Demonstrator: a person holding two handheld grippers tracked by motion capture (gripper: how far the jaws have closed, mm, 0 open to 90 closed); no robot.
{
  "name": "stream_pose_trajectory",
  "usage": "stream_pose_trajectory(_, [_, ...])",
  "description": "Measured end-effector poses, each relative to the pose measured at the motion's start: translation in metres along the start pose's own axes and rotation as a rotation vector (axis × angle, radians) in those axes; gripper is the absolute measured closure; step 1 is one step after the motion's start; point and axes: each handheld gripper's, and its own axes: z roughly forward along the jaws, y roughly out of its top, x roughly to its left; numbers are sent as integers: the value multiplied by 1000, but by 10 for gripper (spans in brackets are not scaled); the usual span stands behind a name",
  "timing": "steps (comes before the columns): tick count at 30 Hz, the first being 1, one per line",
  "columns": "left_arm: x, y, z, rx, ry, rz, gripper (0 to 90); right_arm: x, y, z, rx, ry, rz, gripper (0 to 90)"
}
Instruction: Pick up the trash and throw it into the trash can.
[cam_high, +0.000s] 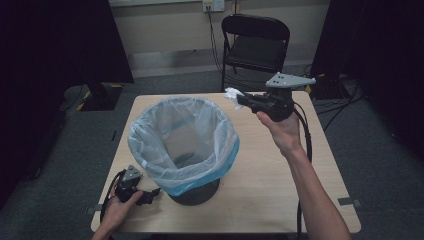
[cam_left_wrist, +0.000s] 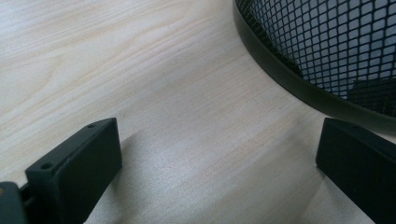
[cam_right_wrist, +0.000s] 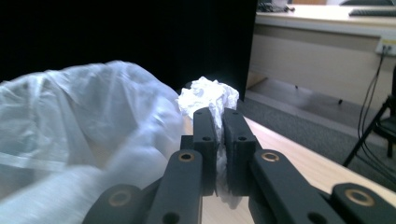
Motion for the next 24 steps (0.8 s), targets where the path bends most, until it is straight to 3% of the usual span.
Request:
stream_pose_trajectory(5, [0,0,0,0,0,0,0,24,18,1,-35,75,-32,856])
stream_pose_trajectory(14, [0,0,0,0,0,0,0,55,25,19,-9,184,-82,856])
stream_pose_trajectory(17, [0,0,0,0,0,0,0,69,23,31,29,236,-113,855])
stream_pose_trajectory(20, [0,0,0,0,0,0,0,74,22,36,47,247,-122,851])
stream_pose_trajectory(21, [0,0,0,0,0,0,0,75,20,44,89,260,-129,820])
stream_pose_trajectory(22, [0,0,0,0,0,0,0,75,20,44,89,260,-129,820])
stream_pose_trajectory(23, [0,0,0,0,0,0,0,77,17,50,133,247,-136,757])
stream_pose_trajectory(24, [0,0,0,0,0,0,0,77,16,51,142,247,-138,732])
